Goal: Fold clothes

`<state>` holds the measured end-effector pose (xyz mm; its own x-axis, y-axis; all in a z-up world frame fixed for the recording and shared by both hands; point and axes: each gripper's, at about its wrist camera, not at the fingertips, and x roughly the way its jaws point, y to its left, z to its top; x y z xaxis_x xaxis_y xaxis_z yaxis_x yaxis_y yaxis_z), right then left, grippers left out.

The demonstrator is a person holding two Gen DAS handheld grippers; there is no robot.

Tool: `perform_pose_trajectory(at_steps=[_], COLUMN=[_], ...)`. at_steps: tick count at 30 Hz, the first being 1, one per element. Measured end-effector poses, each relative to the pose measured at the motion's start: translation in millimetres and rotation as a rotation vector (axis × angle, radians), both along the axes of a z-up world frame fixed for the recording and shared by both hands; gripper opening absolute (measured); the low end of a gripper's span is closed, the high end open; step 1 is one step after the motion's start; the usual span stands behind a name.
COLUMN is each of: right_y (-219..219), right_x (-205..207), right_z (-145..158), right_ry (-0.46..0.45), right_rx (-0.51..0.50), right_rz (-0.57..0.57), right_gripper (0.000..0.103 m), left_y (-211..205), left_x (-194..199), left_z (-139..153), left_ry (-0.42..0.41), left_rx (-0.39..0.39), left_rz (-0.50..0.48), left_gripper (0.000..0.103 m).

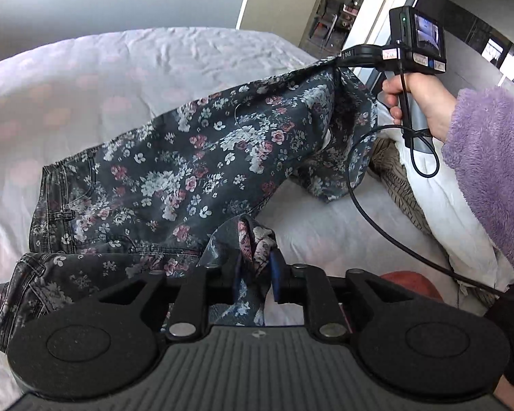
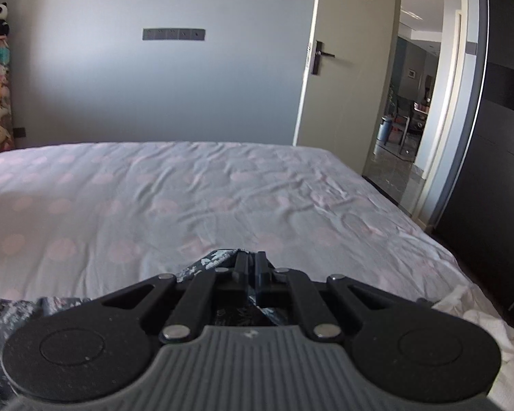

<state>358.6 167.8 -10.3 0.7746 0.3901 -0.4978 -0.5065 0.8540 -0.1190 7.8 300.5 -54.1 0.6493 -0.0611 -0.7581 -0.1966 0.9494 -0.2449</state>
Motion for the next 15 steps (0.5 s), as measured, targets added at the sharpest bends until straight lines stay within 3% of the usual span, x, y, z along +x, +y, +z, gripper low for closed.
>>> perform_pose_trajectory(at_steps=[6,11,15], right_y=[-1,5,11], right_x=[19,30,44], right_z=[-35,-56,-68], right_ry=[0.015,0.008,0.011], right_rx=[-0.073,-0.124,-0.137], right_rz=[-0.014,-0.002,0.002], right_gripper=[0.004,0.004,0.004], left_y=[40,101,146], left_x=[14,24,41], left_z=[3,8,0], left_ry=[-0.004,-0.007,0.032], left_rx=[0.013,0.010,0.099], left_rz=[0.021,0.090,0.177], left_gripper=[0.058,0.061,0.062])
